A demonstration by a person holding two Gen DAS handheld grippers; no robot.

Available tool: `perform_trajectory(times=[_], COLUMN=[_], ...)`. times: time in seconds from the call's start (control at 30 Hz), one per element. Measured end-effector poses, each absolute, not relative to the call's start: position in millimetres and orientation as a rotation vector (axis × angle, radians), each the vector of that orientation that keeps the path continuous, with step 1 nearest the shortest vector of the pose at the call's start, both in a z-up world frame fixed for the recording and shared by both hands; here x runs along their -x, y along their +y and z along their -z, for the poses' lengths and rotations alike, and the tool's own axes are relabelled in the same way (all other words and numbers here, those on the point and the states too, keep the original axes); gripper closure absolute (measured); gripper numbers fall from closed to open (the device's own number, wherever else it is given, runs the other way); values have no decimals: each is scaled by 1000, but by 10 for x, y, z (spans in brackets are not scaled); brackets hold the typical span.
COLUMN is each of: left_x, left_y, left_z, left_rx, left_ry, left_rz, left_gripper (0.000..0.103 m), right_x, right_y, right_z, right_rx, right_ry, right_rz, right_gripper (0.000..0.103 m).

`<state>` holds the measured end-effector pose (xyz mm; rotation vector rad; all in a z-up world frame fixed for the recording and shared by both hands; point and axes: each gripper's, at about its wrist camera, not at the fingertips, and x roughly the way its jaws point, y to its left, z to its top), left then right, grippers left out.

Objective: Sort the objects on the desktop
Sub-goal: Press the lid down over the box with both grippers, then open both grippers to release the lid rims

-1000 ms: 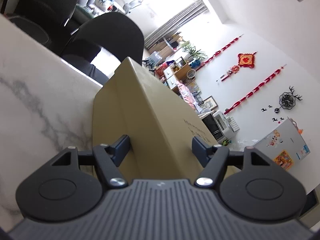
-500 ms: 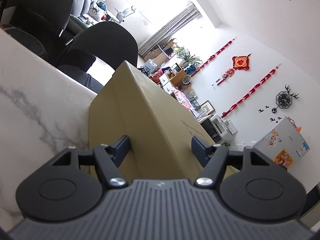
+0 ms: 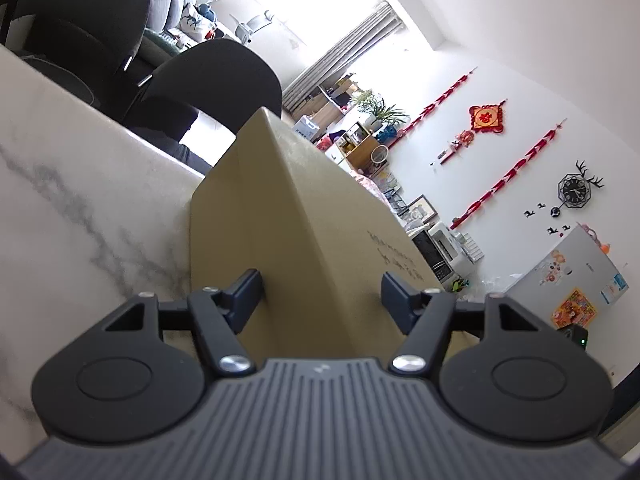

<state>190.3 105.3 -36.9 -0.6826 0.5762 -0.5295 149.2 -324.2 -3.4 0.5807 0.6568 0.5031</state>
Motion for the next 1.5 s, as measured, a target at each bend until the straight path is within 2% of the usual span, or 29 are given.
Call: perform_trajectory(times=[0.2, 0.37, 0.47, 0.57, 0.77, 0.93, 1.33, 1.5], left_x=[-1915, -1960, -2029, -2148, -2383, -2385, -2326, -2298], left_y=[1071, 1097, 1121, 1091, 981, 991, 1003, 1019], left_z=[438, 376, 282, 201, 138, 194, 186, 169], left_rx=[694, 680, 663, 642, 558, 566, 602, 585], left_ry=[594, 594, 571, 554, 574, 590, 603, 622], left_rz=[522, 488, 470, 457, 387, 372, 376, 332], left_gripper=[35, 38, 58, 59, 68, 67, 65, 54], right_x=[-1499, -1527, -1564, -1661, -2027, -2258, -2314, -2271], right_y=[-3204, -3169, -3146, -3116, -3060, -2988, -3113, -3088], right_z=[86, 44, -54, -165, -286, -226, -66, -116], right_rx=[-557, -530, -494, -454, -417, -384, -463, -442], right_ry=[666, 673, 665, 654, 657, 692, 710, 706], right_rz=[-489, -470, -452, -444, -433, -406, -414, -387], right_gripper=[33, 33, 45, 52, 53, 61, 57, 56])
